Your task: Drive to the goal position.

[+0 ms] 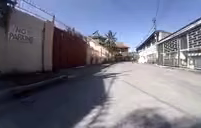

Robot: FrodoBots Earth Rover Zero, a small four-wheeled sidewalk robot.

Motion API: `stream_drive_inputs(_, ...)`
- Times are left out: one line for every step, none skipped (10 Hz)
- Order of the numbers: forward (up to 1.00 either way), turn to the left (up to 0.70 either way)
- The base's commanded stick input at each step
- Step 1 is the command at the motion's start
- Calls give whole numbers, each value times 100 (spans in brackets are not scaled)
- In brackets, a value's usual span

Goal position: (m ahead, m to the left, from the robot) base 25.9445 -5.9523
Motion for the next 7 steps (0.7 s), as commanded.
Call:
stream_drive_inputs(70, 0)
stream_drive_inputs(70, 0)
stream_drive_inputs(70, 0)
stream_drive_inputs(70, 0)
stream_drive_inputs(70, 0)
stream_drive_inputs(70, 0)
stream_drive_inputs(70, 0)
